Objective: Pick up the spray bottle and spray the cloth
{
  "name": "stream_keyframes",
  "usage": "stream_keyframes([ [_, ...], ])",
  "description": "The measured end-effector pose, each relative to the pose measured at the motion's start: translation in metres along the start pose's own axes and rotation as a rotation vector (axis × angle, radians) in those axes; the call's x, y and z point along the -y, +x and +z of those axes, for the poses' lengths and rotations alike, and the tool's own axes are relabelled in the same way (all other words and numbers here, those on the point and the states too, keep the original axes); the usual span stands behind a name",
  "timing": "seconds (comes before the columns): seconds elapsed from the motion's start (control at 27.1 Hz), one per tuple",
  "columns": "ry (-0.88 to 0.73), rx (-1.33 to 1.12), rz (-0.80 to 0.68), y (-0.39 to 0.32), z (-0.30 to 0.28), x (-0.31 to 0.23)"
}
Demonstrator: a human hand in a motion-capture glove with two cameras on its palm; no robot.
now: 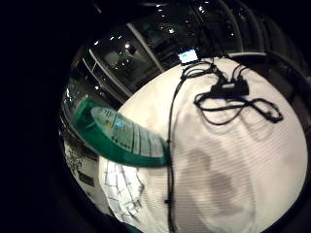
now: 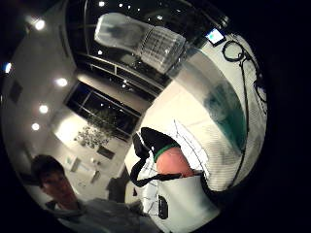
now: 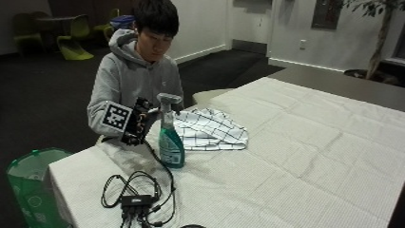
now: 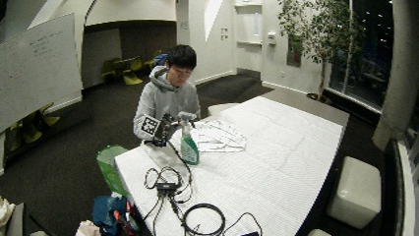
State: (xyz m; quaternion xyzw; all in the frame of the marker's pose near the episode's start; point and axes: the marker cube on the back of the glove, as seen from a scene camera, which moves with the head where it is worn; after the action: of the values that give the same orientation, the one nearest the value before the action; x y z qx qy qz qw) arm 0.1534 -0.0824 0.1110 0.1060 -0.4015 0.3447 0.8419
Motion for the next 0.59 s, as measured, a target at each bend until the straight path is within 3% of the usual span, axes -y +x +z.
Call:
stream_keyframes([
  [0.59, 0.048, 0.253, 0.169, -0.022, 0.037, 0.041],
])
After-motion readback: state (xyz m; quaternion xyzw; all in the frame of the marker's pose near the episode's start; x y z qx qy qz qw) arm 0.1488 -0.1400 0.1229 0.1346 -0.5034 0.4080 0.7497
